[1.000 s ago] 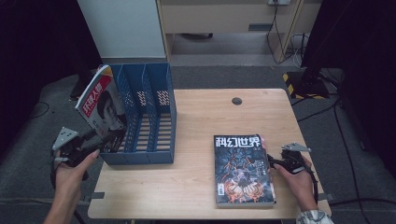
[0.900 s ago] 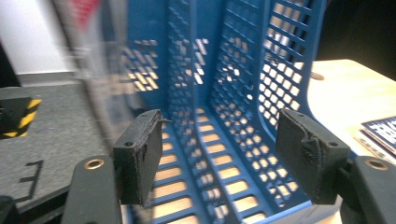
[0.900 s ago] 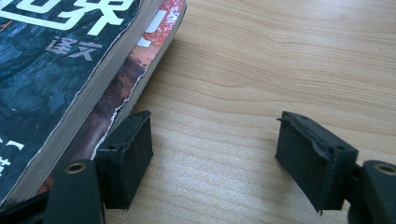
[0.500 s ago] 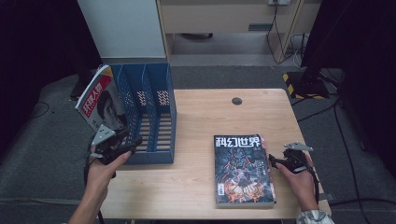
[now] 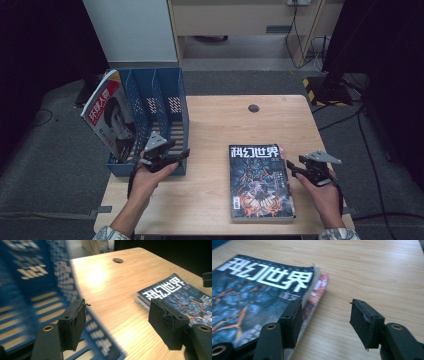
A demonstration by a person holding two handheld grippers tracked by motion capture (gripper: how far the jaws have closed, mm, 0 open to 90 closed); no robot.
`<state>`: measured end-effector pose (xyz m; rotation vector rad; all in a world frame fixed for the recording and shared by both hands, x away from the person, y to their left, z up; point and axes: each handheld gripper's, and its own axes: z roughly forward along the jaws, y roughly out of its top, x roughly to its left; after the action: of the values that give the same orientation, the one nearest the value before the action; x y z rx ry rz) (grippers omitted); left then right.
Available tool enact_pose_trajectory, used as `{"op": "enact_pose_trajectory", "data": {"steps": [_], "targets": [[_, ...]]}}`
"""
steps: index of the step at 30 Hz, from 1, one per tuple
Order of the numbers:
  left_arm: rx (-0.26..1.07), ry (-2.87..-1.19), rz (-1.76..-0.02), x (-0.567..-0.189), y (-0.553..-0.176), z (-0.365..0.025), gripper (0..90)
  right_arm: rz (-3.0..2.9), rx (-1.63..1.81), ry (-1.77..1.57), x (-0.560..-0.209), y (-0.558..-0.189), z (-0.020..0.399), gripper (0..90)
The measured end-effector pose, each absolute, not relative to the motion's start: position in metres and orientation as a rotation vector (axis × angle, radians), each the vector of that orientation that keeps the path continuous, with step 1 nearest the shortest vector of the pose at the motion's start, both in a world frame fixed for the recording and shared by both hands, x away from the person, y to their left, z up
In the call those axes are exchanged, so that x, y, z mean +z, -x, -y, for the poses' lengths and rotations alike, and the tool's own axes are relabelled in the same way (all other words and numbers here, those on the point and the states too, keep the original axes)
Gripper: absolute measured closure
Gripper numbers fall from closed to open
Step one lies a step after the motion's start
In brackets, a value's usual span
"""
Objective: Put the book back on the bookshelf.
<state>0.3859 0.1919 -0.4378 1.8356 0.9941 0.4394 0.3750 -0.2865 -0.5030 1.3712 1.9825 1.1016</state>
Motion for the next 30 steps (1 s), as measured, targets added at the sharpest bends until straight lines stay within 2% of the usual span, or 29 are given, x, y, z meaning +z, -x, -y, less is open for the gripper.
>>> {"op": "enact_pose_trajectory", "data": {"steps": [9, 16, 21, 30], "targets": [[0.352, -1.867, -0.971, -0.452, -0.399, -0.140, 28.9, -2.038, 1.131, -1.296, -0.499, -0.374, 0.276, 46.0], [0.298, -1.884, -0.977, -0.464, -0.405, -0.116, 28.3, -2.068, 1.152, -1.285, -0.500, -0.374, 0.271, 46.4], [0.226, -1.906, -0.979, -0.479, -0.407, -0.095, 27.3, -2.124, 1.164, -1.255, -0.503, -0.374, 0.264, 40.6], [0.154, -1.931, -0.990, -0.508, -0.395, -0.080, 25.7, -2.179, 1.178, -1.267, -0.510, -0.377, 0.257, 31.6]]}}
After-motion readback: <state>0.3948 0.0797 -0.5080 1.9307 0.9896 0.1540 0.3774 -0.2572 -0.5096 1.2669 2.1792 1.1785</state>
